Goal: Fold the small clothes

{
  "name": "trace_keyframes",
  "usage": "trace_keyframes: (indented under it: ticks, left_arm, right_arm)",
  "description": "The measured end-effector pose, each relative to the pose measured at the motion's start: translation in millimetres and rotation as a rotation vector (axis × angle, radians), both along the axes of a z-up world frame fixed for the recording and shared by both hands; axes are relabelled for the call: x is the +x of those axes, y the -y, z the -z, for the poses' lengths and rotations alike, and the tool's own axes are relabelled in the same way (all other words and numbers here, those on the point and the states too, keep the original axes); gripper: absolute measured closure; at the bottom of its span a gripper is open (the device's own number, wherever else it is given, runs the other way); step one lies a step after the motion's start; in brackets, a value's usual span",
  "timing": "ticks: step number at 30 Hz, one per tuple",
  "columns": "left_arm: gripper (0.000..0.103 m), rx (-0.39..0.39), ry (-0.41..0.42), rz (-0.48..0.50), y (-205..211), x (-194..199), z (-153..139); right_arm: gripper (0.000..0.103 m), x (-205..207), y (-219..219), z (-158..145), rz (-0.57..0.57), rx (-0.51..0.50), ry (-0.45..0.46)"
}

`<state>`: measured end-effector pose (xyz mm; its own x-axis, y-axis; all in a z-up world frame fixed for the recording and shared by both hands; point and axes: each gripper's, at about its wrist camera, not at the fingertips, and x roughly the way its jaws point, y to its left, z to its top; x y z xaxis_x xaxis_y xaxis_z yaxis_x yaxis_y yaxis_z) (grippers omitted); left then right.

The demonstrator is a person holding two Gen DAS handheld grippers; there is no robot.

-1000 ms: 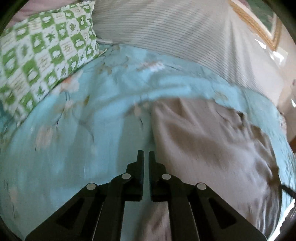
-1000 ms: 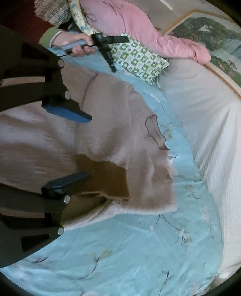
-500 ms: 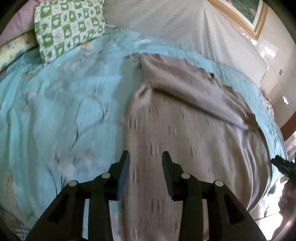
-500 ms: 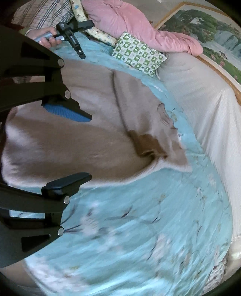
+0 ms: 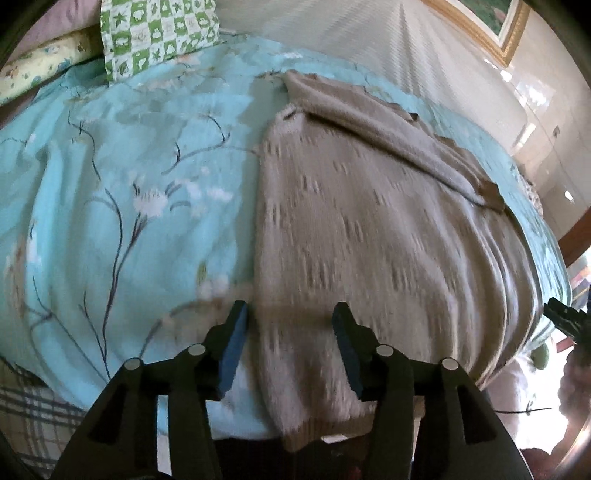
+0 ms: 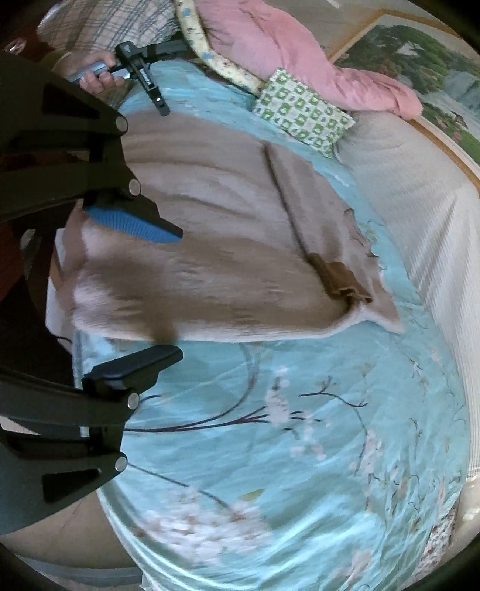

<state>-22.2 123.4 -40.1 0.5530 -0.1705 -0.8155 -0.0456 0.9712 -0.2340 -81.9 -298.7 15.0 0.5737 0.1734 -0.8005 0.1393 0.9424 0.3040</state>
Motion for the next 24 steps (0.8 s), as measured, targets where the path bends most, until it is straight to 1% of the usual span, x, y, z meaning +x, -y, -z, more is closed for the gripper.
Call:
trace_keyframes:
  ticks: [5, 8, 13, 15, 19, 20, 22, 23, 24]
  left_arm:
    - [0.049, 0.006, 0.001, 0.049, 5.3, -18.4, 6.1]
    - [0.048, -0.024, -0.012, 0.064, 4.0, -29.9, 13.3]
    - [0.048, -0.090, -0.024, 0.089, 3.5, -40.6, 26.2]
    - [0.048, -0.100, -0.022, 0.094, 4.2, -43.9, 30.1]
    - [0.049, -0.126, -0.011, 0.106, 7.1, -48.7, 35.0]
    - [0.053, -0.127, -0.006, 0.108, 7.8, -49.4, 35.2]
    - [0.071, -0.134, -0.004, 0.120, 7.3, -49.0, 35.5]
    - [0.089, -0.156, -0.012, 0.133, 7.0, -49.1, 36.5]
    - [0.090, -0.175, -0.017, 0.141, 5.3, -48.9, 37.3]
  right_arm:
    - [0.044, -18.5, -2.4, 7.5, -0.050, -0.027, 0.006]
    - [0.044, -25.7, -3.0, 14.8, -0.085, -0.036, 0.000]
    - [0.043, -30.8, -0.3, 32.8, -0.123, -0.016, -0.009]
    - [0.043, -30.5, 0.3, 41.5, -0.148, -0.016, -0.023]
    - [0.043, -32.3, -6.5, 56.7, -0.228, -0.051, -0.045]
    - [0.043, -30.9, -8.5, 60.1, -0.246, -0.055, -0.050]
    - [0.043, -26.3, -13.5, 66.9, -0.280, -0.046, -0.055]
    - [0.042, -23.9, -16.7, 70.7, -0.297, -0.037, -0.052]
    - [0.042, -22.7, -19.7, 73.3, -0.313, -0.026, -0.051]
